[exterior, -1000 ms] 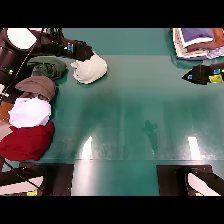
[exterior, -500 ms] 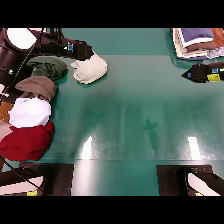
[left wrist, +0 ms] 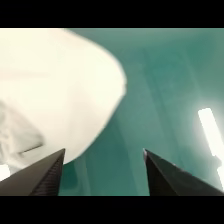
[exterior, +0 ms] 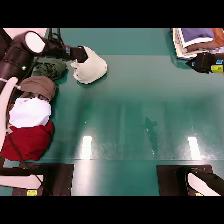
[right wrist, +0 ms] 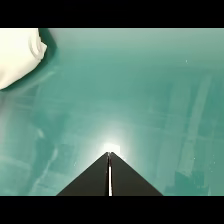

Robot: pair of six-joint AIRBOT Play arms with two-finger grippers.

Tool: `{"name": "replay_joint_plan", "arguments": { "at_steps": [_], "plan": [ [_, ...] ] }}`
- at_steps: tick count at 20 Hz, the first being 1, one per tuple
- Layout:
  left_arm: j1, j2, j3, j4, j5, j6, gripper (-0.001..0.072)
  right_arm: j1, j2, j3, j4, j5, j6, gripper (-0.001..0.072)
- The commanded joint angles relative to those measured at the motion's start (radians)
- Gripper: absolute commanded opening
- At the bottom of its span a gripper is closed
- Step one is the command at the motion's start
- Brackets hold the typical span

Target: Fold the shirts.

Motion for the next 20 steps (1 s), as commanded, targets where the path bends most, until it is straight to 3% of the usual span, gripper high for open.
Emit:
{"name": "replay_joint_plan", "arguments": {
  "at_steps": [1,5,6,7,8,12,15,18,20],
  "plan": [
    [0.061,-0.151,0.000,-0.053,0.084,-0.017,0.0593,0.001,0.001,0.004,0.000,0.019,0.001,0.0015],
    [0.059,-0.262,0.002,-0.161,0.208,0.019,0.0591,0.000,0.000,0.004,-0.001,0.058,0.001,0.0016],
    [0.059,-0.270,0.002,-0.169,0.224,0.019,0.0549,0.000,0.001,0.004,-0.001,0.061,0.001,0.0015],
    [0.059,-0.270,0.006,-0.178,0.225,0.019,0.0320,0.000,0.001,0.004,0.000,0.061,0.001,0.0015],
    [0.059,-0.269,0.024,-0.181,0.204,0.019,0.0046,0.000,0.001,0.004,0.000,0.061,0.000,0.0015],
    [0.058,-0.263,0.260,-0.181,-0.090,0.049,0.0021,-0.001,0.032,0.006,-0.001,0.036,0.000,0.0016],
    [0.037,-0.176,0.512,-0.287,-0.340,0.281,0.0020,-0.006,0.087,0.079,-0.003,0.004,0.000,0.0015],
    [0.003,0.042,0.506,-0.544,-0.420,0.426,0.0021,-0.006,0.129,0.199,-0.009,-0.027,0.000,0.0015],
    [-0.043,0.186,0.469,-0.608,-0.490,0.505,0.0021,-0.006,0.134,0.279,-0.010,-0.015,0.000,0.0016]
  ]
}}
